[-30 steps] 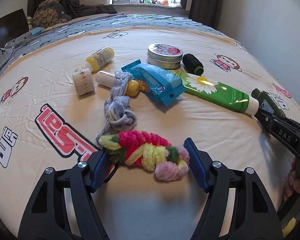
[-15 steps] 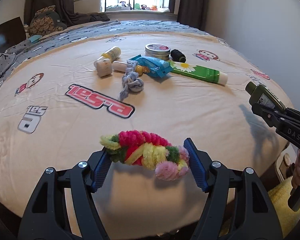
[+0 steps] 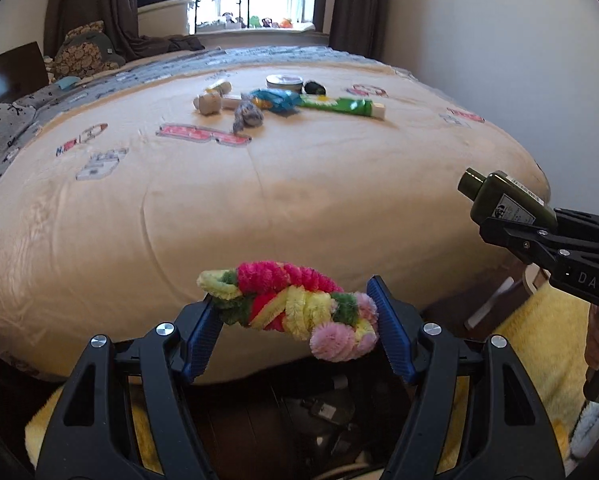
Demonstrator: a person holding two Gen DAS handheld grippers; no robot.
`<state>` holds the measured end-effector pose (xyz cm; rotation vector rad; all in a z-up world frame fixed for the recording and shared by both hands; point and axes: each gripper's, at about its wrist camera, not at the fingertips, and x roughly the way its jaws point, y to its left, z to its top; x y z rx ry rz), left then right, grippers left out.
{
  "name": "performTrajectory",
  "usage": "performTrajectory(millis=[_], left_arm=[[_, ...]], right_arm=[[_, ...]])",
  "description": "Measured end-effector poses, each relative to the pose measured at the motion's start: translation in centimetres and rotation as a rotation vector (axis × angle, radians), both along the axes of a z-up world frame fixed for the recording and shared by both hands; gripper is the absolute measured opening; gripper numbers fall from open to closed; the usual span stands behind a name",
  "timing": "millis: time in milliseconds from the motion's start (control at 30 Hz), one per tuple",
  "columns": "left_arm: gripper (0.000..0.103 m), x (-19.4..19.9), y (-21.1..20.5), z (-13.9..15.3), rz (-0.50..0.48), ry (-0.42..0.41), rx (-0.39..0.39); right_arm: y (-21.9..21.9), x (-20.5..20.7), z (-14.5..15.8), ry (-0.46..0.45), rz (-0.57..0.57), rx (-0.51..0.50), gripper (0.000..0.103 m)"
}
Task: Collect trash
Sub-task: 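Lower both held items into the bin below the bed and release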
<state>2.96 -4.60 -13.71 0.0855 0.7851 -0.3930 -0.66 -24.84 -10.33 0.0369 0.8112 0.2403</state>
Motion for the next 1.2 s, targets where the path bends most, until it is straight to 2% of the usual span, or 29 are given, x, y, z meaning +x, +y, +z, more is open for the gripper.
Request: performTrajectory(millis=[100,333,533,733,933,967,1000,1067,1200], left_arm=[[0.067,-0.8,0.2,-1.5,-0.013,0.045,0.008],[0.067,-1.3,0.0,-7.1,-0.052,0.206,0.040],[0.067,-0.7,-1.2,-11.4,-0.073,0.331,0.086],[0.067,-0.3,-2.1,-14.7,-0.106,0.442,0.089],[0.069,0.2,-2.0,-15.8,-0.114,0.481,0.068],[0.071,0.1,-2.0,-16.0,-0.113,0.483,0.069],[0.078,0.1,-1.9,-16.0,-0.110,0.483,0.072],[0.085,-0.3,-2.0,-16.0,-0.102,0.473,0.078],[0.087,-0.4,-1.5,-15.2,-0.086,0.449,0.081]], right_arm=[[0.6,-1.0,-1.8,0.058,0.015,0.012,0.027],[2.3,-1.2,-7.4,0.238,0.038,0.054,0.027],[3.3,-0.4,-11.9,0.372,0.030,0.023,0.027],[3.6,0.8,-14.2,0.439,0.019,0.040,0.027],[3.2,1.1,-14.8,0.459,0.000,0.062,0.028],[2.9,1.2,-14.8,0.458,-0.006,0.067,0.029],[2.7,1.3,-14.8,0.455,-0.011,0.071,0.036],[2.2,1.3,-14.6,0.447,-0.022,0.083,0.057],[1.7,1.5,-13.7,0.414,-0.045,0.079,0.059]])
